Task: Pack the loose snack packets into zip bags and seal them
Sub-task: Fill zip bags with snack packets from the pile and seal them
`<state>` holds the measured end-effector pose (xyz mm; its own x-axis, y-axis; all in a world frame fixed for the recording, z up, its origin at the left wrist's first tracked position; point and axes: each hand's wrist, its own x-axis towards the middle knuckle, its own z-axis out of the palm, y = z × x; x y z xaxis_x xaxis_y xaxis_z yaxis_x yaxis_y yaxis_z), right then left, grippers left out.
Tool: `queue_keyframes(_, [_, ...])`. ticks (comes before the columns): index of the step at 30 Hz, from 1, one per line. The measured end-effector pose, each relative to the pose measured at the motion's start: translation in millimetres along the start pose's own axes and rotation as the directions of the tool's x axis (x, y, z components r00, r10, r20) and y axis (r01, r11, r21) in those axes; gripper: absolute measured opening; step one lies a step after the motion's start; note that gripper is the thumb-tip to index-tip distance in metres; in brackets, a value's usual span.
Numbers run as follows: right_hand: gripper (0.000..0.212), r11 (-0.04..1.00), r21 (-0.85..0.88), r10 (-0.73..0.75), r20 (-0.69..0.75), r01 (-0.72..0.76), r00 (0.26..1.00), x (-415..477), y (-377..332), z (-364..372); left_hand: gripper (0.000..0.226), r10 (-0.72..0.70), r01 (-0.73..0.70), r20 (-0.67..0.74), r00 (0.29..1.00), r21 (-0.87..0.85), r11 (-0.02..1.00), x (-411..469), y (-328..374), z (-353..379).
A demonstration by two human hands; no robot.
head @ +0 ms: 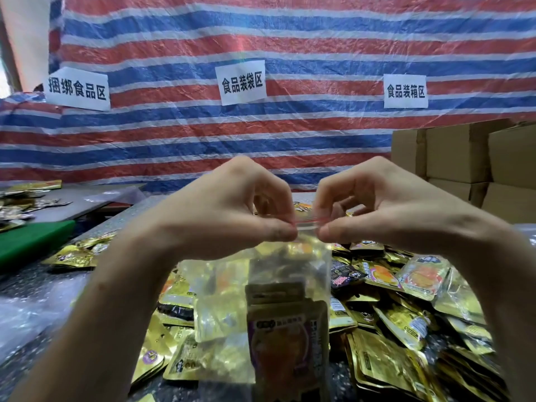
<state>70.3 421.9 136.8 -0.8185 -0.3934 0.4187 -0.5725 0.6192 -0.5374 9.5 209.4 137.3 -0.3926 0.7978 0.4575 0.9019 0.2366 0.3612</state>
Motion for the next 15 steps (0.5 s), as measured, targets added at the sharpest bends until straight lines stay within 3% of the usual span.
queue_keyframes(5, [0.004, 1.0, 0.001, -0.027, 0.009, 0.027, 1.0, -0.8, -1.9, 1.5, 0.004, -0.001, 0.003, -0.096, 0.995, 0.021, 1.0, 0.5, 2.2, 1.2])
queue_keyframes(11, [0.014, 1.0, -0.014, -0.023, -0.022, 0.023, 0.999, 0.4, -3.6, -0.7, 0.007, -0.006, 0.006, 0.008, 1.0, -0.033, 0.999, -1.3, -0.2, -1.9])
queue_keyframes(15, [0.005, 0.999, -0.035, 0.042, 0.045, -0.041, 0.998, 0.4, -4.2, 4.2, 0.008, -0.023, 0.023, 0.004, 1.0, -0.021, 1.0, -3.2, -3.0, -5.5])
